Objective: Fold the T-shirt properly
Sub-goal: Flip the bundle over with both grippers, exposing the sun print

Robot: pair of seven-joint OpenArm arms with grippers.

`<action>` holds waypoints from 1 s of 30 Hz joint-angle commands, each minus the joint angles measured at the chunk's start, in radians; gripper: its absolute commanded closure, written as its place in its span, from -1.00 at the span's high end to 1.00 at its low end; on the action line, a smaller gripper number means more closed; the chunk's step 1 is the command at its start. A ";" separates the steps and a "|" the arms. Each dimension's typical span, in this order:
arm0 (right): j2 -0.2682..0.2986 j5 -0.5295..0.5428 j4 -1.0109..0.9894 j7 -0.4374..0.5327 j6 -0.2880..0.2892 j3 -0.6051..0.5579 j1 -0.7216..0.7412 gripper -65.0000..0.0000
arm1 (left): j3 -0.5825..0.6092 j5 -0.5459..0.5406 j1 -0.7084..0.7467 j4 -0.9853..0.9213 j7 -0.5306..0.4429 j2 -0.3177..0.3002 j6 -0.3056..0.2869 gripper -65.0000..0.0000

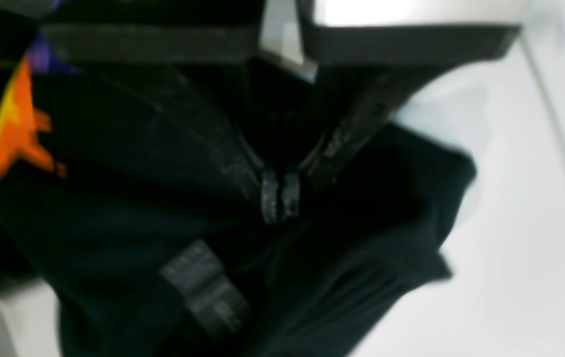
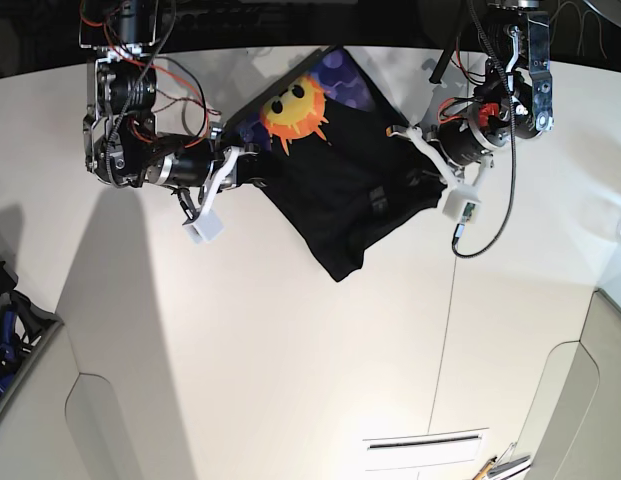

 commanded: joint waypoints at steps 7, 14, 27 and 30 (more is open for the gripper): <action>0.003 0.079 0.097 -0.011 0.026 0.018 0.002 -1.00 | -0.006 -0.007 -0.176 0.011 -0.099 -0.009 0.013 -1.00; -0.023 0.077 0.340 0.085 0.032 0.015 0.011 -1.00 | -0.042 -0.035 -0.211 0.027 -0.052 -0.009 0.014 -1.00; -0.163 -0.072 0.344 0.169 0.032 -0.247 0.039 -1.00 | -0.288 -0.036 -0.175 0.028 0.006 -0.010 0.014 -1.00; -0.164 -0.187 0.305 0.238 0.031 -0.330 0.039 -1.00 | -0.296 -0.035 -0.153 0.028 0.006 -0.010 0.013 -1.00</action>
